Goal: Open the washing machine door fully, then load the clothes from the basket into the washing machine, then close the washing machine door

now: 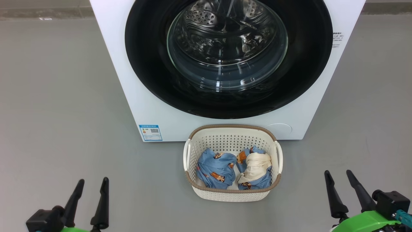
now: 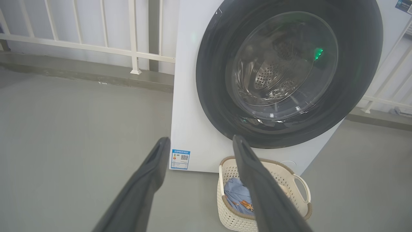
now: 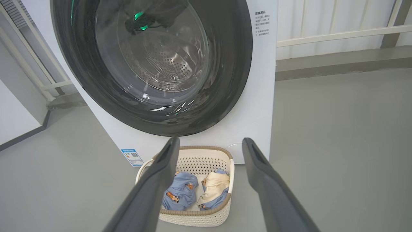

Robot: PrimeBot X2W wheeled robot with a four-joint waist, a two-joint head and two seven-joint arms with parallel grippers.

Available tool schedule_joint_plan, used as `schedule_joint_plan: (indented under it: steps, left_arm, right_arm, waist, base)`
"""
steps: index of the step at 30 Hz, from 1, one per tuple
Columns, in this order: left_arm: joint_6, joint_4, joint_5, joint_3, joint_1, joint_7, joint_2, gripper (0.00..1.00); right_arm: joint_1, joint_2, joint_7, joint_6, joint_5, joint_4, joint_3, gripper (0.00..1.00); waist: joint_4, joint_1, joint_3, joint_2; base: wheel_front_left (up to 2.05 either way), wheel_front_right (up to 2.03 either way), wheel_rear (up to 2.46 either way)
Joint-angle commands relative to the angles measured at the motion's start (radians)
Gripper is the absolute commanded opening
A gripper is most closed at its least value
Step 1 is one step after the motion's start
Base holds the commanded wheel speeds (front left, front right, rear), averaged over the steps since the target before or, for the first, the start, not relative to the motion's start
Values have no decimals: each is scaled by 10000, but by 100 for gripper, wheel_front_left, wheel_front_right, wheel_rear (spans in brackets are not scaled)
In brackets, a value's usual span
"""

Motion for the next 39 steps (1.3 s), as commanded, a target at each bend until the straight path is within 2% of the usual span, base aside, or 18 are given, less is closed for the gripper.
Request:
schedule_joint_plan:
  steps: [1, 12, 21, 39]
  left_arm:
    - [-16, -182, 3, 369, -240, -91, 244, 100]
    - [-16, 32, -91, 544, -261, -91, 211, 100]
    - [-16, 34, 440, 537, -328, -91, 238, 100]
    - [-16, -87, 453, 579, -473, -91, 212, 100]
  right_arm:
    - [-198, -137, -124, 16, -77, -279, 143, 100]
    - [55, 23, -124, 16, -119, -420, -266, 100]
    - [99, 121, -124, 16, -147, -504, -325, 100]
    - [-61, 231, -124, 16, -229, -544, -324, 100]
  waist:
    - [0, 0, -5, 0]
    - [-83, 0, -50, 0]
    - [-123, 0, 32, 0]
    - [-166, 0, 254, 0]
  base:
    - [0, 0, 0]
    - [0, 0, 0]
    - [20, 20, -41]
    - [106, 106, -212]
